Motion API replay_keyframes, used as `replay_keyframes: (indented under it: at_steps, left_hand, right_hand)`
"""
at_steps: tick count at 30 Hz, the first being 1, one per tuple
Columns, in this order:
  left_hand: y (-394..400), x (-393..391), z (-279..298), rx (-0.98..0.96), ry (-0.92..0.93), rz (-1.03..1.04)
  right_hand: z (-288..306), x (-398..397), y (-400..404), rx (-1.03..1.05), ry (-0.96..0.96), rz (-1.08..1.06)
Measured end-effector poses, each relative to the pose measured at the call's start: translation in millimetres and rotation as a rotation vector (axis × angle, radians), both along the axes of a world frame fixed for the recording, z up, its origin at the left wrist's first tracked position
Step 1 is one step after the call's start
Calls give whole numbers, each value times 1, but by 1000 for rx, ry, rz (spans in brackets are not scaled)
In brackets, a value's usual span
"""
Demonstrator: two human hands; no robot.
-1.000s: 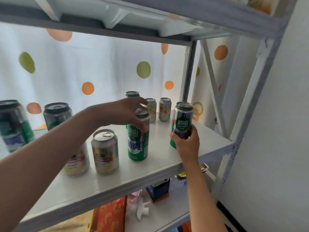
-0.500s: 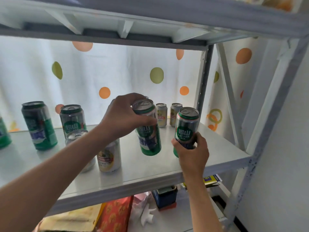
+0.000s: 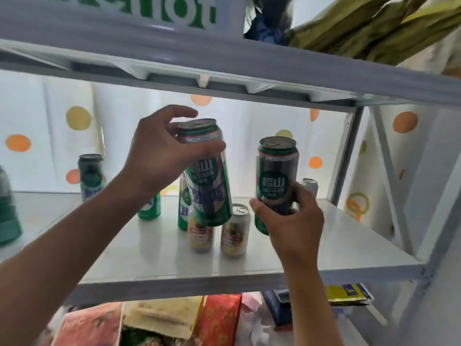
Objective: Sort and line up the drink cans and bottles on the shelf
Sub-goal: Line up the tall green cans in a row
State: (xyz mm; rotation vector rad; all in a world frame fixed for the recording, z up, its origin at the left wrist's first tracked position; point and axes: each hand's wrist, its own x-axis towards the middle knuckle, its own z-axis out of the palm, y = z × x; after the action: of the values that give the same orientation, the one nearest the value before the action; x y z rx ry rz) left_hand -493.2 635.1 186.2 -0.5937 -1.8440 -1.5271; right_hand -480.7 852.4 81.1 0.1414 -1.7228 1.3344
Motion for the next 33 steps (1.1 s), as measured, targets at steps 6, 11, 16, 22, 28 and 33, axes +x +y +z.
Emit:
replay_keyframes:
  at_steps: [6,11,16,22,28,33]
  left_hand:
    - [-127,43,-3,6,6,130]
    - [-228,78,-3,-17,11,256]
    - [-310,110,-3,-33,38,351]
    - [-399,137,-3,20,6,491]
    - [-484,152,0,27,-58,616]
    - [-548,141,5,14,-89,704]
  right_hand:
    - [11,13,-130,24,-52,179]
    - [12,21,-238,54,-112,287]
    - [14,28,-328,91,-141,417]
    - [9,36,-428,66,-165,623]
    - [16,27,-517,-2,-266,840]
    - [42,3,-575,39,-297,894]
